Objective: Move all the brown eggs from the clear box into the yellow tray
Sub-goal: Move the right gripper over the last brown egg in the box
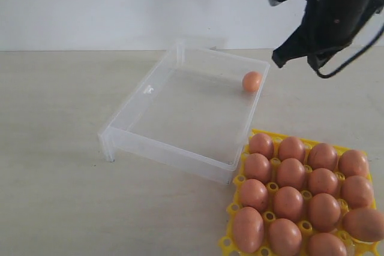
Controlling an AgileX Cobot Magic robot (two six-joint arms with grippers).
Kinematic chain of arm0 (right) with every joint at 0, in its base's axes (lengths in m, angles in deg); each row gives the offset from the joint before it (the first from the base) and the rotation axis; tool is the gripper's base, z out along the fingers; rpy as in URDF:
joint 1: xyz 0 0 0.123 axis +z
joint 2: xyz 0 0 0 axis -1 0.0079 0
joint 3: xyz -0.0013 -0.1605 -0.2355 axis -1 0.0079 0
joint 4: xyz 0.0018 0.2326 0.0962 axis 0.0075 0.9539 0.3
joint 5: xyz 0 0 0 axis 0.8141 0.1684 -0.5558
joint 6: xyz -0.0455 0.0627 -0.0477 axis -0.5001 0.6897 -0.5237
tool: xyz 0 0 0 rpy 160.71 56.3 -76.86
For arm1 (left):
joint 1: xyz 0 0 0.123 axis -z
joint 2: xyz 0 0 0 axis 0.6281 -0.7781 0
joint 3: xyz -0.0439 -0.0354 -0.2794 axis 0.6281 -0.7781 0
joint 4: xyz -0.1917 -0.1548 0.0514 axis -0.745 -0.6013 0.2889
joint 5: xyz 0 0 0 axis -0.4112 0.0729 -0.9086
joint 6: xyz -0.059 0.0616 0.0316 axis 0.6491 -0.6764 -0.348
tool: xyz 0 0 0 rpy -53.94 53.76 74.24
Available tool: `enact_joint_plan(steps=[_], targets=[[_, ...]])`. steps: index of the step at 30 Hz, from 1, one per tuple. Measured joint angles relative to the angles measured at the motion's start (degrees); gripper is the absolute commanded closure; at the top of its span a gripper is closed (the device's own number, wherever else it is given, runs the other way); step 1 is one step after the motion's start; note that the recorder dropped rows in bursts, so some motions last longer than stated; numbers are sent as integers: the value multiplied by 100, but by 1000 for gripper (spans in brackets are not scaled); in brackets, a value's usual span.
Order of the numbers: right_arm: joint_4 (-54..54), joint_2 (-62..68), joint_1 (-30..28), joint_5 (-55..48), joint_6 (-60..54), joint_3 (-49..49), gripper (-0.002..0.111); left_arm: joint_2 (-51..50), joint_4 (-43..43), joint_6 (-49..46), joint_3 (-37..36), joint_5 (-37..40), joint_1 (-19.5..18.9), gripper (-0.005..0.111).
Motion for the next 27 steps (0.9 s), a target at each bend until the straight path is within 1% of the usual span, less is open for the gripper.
enact_joint_plan(steps=[1,2,3,4,5,6,7,9,10,14,16,19,23,27], targets=[[184,474,110,-404,-107,-631,107,0,0,0,0,0,0,103],[310,748,140,-502,-146,-978,101,0,0,0,0,0,0,103],[551,1255,210,-528,-180,-1568,95,0,0,0,0,0,0,103],[706,1471,238,-486,-180,-1868,81,0,0,0,0,0,0,103],[1084,1775,289,-348,-185,-2376,73,0,0,0,0,0,0,103],[1345,1907,302,-229,-185,-2578,63,0,0,0,0,0,0,103],[1895,2095,300,50,-185,-2848,62,0,0,0,0,0,0,103],[2346,2350,309,439,-7,-3046,63,0,0,0,0,0,0,103],[2361,2476,309,569,138,-3072,63,0,0,0,0,0,0,103],[1471,2958,309,988,1147,-3070,62,0,0,0,0,0,0,103],[1000,3062,309,1022,1501,-3070,62,0,0,0,0,0,0,103],[620,3126,309,1030,1852,-3070,62,0,0,0,0,0,0,103],[247,3173,309,1043,2441,-3070,62,0,0,0,0,0,0,103],[252,3251,309,934,2793,-3070,62,0,0,0,0,0,0,103]])
